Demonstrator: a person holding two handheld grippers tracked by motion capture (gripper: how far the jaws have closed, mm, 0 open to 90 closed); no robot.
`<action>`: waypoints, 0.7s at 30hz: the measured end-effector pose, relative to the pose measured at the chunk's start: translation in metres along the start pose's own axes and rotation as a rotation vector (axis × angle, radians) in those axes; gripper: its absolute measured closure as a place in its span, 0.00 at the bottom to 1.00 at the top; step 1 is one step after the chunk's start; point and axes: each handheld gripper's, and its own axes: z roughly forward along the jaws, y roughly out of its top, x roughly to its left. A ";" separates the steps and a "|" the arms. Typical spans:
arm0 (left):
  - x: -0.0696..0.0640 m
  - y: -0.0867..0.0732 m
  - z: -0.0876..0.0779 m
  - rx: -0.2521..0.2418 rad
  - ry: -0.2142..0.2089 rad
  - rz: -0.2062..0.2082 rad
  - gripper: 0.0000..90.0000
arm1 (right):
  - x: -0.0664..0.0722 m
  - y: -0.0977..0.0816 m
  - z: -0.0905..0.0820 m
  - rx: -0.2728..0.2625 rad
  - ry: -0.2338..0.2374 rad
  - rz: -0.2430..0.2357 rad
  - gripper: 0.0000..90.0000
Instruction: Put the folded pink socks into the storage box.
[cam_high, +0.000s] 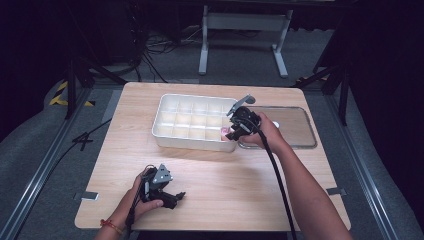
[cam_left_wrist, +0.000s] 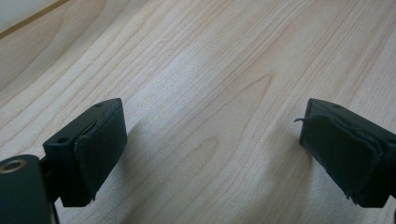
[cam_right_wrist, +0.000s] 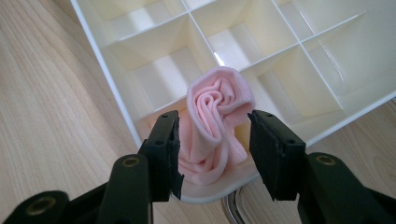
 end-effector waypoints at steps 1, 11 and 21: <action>0.000 0.000 0.000 -0.001 0.001 0.000 0.08 | 0.001 0.000 -0.001 -0.003 -0.001 0.002 0.60; 0.000 0.000 0.000 0.000 0.000 -0.001 0.08 | 0.007 -0.008 -0.020 -0.052 -0.014 0.007 0.59; 0.000 0.000 0.001 -0.004 0.008 0.002 0.08 | 0.008 -0.021 -0.036 -0.079 -0.026 -0.014 0.58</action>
